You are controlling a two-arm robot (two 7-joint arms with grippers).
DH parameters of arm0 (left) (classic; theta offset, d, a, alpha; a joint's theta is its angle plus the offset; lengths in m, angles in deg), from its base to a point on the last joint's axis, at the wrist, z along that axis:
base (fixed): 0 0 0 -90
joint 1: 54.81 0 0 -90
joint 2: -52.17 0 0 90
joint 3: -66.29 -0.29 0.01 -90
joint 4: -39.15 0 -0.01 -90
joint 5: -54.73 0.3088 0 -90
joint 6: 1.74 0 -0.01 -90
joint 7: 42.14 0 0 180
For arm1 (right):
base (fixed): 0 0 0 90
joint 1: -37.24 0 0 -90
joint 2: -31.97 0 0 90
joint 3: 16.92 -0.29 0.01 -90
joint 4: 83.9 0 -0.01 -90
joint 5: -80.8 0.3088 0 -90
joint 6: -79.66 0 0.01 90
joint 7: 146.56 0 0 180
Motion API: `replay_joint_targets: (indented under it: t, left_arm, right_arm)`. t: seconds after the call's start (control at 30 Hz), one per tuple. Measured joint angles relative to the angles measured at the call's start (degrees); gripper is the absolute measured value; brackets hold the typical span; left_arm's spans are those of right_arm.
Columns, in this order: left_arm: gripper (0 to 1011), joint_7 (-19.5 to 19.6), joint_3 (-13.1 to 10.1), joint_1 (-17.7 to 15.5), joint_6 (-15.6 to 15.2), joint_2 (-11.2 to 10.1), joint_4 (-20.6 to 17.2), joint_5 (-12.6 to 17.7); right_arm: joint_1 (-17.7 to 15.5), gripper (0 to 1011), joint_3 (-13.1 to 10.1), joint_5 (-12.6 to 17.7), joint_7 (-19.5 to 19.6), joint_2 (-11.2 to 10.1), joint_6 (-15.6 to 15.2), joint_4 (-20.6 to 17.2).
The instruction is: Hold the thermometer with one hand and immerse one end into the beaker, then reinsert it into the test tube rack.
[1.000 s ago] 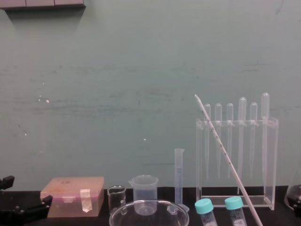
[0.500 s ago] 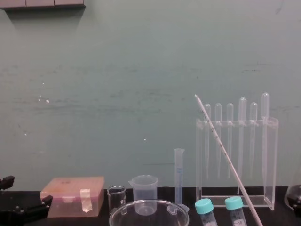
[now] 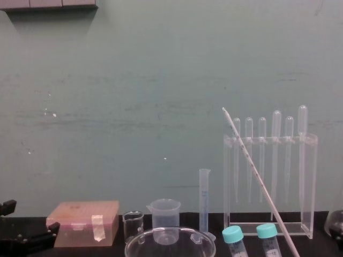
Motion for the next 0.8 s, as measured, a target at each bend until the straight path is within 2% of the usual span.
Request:
replay_joint_targets:
  t: [0.07, 0.17, 0.2, 0.23, 0.33, 0.43, 0.53, 0.67, 0.8]
  left_arm:
    - [1008, 0.00, 0.00, 0.00, 0.00, 0.00, 0.00, 0.00]
    - [1008, 0.00, 0.00, 0.00, 0.00, 0.00, 0.00, 0.00]
    - [1008, 0.00, 0.00, 0.00, 0.00, 0.00, 0.00, 0.00]
    - [1008, 0.00, 0.00, 0.00, 0.00, 0.00, 0.00, 0.00]
    - [1008, 0.00, 0.00, 0.00, 0.00, 0.00, 0.00, 0.00]
    - [1008, 0.00, 0.00, 0.00, 0.00, 0.00, 0.00, 0.00]
    - [1008, 0.00, 0.00, 0.00, 0.00, 0.00, 0.00, 0.00]
    - [1008, 0.00, 0.00, 0.00, 0.00, 0.00, 0.00, 0.00]
    - [1008, 0.00, 0.00, 0.00, 0.00, 0.00, 0.00, 0.00]
  right_arm:
    - [0.08, 1002, -0.27, 0.18, -1.45, -0.54, -0.89, -0.49]
    - [0.07, 1003, -1.88, 3.03, -4.98, -1.37, -2.57, -2.31]
    - [0.07, 1002, -1.88, 3.03, -4.98, -1.37, -2.57, -2.31]
    - [-0.07, 1002, -2.93, 4.97, -6.88, -1.83, -3.10, -3.62]
    - [-0.33, 1003, -4.35, 8.27, -10.01, -2.42, -4.11, -5.50]
    - [-0.59, 1003, -6.93, 14.84, -16.18, -3.54, -7.24, -9.06]
    - [-0.55, 1003, -8.28, 19.13, -20.68, -4.32, -9.91, -11.45]
    - [0.03, 1003, -9.10, 23.40, -26.25, -4.89, -13.10, -14.03]
    - [1.39, 1003, -8.38, 25.54, -29.45, -4.95, -15.37, -15.21]
